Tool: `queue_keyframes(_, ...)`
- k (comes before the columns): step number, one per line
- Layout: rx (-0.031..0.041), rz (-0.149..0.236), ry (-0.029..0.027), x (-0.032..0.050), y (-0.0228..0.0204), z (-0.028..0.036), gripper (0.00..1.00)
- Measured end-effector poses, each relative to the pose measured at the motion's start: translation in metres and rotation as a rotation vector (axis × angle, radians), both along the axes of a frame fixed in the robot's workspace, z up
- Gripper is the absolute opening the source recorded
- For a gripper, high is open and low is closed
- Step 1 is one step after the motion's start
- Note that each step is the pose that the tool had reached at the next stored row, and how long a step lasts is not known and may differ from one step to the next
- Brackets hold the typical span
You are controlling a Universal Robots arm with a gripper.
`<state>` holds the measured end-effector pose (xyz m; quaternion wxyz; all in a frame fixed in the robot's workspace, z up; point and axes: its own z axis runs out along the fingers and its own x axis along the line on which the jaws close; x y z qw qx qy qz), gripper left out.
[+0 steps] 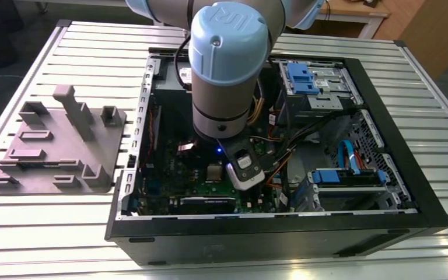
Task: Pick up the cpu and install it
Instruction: 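Place the cpu into insertion slot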
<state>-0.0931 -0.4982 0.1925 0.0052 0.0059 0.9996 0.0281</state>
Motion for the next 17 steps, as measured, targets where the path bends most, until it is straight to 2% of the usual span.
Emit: queue_keyframes(17, 0.0007, 0.0, -0.0045, -0.0003, -0.0015, 0.0003, 0.38)
